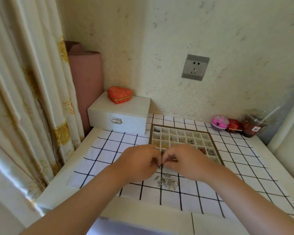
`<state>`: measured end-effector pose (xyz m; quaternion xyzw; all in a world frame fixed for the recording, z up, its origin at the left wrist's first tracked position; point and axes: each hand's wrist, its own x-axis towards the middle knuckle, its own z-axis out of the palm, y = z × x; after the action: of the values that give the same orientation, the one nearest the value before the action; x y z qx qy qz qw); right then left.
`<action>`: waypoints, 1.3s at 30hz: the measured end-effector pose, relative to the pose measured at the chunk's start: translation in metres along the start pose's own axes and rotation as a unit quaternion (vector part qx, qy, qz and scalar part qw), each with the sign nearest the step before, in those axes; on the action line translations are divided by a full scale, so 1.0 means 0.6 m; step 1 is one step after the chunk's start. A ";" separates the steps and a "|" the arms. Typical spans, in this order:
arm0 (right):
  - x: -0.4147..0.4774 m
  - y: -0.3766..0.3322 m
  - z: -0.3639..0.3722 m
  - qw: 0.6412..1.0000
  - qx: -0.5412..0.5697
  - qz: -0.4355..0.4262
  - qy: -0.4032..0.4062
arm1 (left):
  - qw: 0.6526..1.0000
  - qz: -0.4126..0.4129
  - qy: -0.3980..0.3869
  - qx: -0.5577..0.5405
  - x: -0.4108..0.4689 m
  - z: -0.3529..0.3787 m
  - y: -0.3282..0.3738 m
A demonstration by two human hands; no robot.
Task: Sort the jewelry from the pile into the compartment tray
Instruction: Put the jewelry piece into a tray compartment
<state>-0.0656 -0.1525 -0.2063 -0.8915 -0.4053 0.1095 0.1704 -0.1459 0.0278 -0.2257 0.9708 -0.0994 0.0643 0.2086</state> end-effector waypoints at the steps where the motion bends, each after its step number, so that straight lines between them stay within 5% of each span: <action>1: -0.004 -0.004 0.005 1.000 -0.002 -0.003 -0.011 | 1.000 -0.005 -0.019 0.007 -0.006 -0.001 0.001; 12: 0.005 -0.016 0.037 0.998 -0.019 -0.038 -0.051 | 0.990 -0.079 -0.115 0.001 -0.018 0.000 -0.011; 16: 0.010 -0.010 0.032 0.992 0.116 0.024 -0.035 | 0.979 -0.128 -0.092 -0.128 -0.012 -0.004 -0.020; 21: 0.008 -0.005 0.027 0.945 0.312 0.101 0.007 | 0.923 -0.183 -0.042 -0.335 -0.007 -0.016 -0.005; 26: 0.002 -0.012 0.016 0.904 0.404 0.139 0.027 | 0.885 -0.227 0.012 -0.406 -0.002 -0.024 0.003; 39: 0.014 0.001 0.018 0.949 0.202 -0.026 0.240 | 0.855 -0.246 0.092 -0.448 0.037 -0.029 0.014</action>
<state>-0.0637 -0.1442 -0.2168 -0.8273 -0.3451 -0.0329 0.4421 -0.1277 0.0237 -0.2027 0.7549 0.1445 0.0486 0.6379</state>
